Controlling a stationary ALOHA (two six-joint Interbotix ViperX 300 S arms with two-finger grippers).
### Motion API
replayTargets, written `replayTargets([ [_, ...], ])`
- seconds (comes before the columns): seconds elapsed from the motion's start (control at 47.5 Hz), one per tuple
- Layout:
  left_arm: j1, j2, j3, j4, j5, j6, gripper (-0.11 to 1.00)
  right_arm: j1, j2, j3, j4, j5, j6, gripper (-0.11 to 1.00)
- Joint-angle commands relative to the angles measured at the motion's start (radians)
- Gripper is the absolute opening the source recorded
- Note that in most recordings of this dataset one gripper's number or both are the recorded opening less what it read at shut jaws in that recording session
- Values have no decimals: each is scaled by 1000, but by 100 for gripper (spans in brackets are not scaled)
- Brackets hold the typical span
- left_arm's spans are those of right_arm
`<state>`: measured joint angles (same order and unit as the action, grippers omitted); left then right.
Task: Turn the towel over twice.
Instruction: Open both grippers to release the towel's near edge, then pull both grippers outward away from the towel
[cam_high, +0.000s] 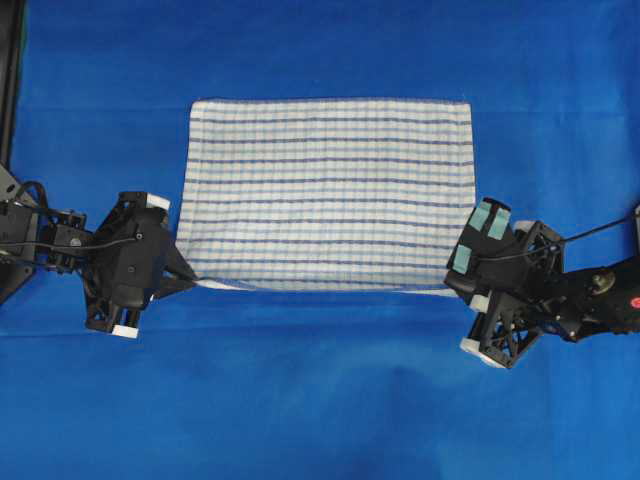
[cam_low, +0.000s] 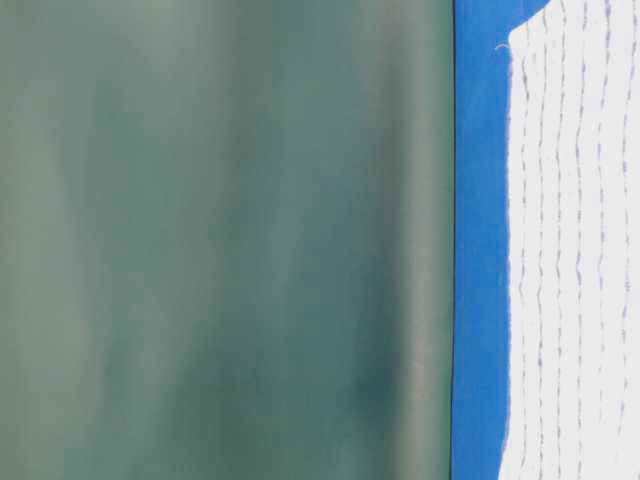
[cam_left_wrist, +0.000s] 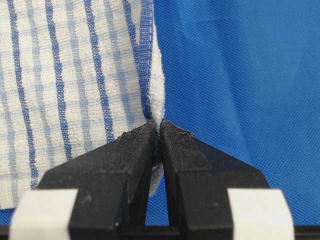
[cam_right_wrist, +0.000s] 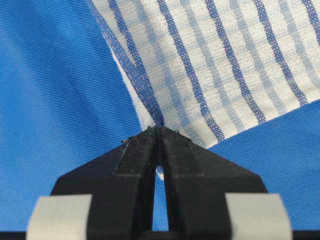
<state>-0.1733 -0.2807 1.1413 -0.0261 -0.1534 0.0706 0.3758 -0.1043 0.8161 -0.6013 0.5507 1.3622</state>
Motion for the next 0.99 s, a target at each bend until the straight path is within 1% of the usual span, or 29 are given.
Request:
replayTargets([
  [0.0,-5,-5,-15,-3,-3,3,3,5,-11,-18,0,-2,2,5],
  [0.253,-5,-5,-23,-3,-3,5,4,3,-9,-20,-5,-2,0,5],
  [0.316,-5,-6,-26,-3,-3,2,7,3,-9,-23,-5,-2,0,6],
  [0.337,-5,-6,-28,-3,-2,2,9,3,-9,-25,-6,-2,0,9],
  [0.379,-5,-11,-32,-3,2,0,16,2,-11,-31,-6,0,-2,21],
  [0.421,-5,-15,-38,-3,6,2,26,3,-14,-40,-8,0,-9,35],
  [0.485,-5,-31,-54,-3,17,2,40,3,-20,-49,-11,5,-15,53],
  [0.527,-5,-43,-64,-3,29,2,49,2,-28,-54,-18,11,-20,64],
  [0.548,-5,-52,-71,-3,37,2,53,2,-35,-57,-26,18,-25,66],
  [0.59,-5,-64,-81,-3,52,2,59,3,-49,-61,-35,31,-31,66],
  [0.632,-5,-81,-92,-3,67,2,61,3,-64,-64,-48,48,-37,62],
  [0.674,-5,-103,-101,-3,83,2,61,3,-81,-67,-60,63,-43,59],
  [0.758,-5,-140,-112,-3,91,2,60,3,-121,-67,-101,91,-55,60],
  [0.779,-5,-147,-115,-3,89,3,60,3,-138,-67,-121,101,-60,60],
  [0.801,-5,-156,-117,-3,91,3,60,3,-144,-66,-129,103,-61,60],
  [0.822,-5,-166,-118,-3,91,3,60,2,-163,-66,-152,112,-63,60],
  [0.927,-3,-221,-126,-3,89,6,60,0,-230,-58,-233,126,-77,60],
  [0.969,2,-250,-129,-3,89,6,60,-2,-267,-52,-276,126,-83,60],
])
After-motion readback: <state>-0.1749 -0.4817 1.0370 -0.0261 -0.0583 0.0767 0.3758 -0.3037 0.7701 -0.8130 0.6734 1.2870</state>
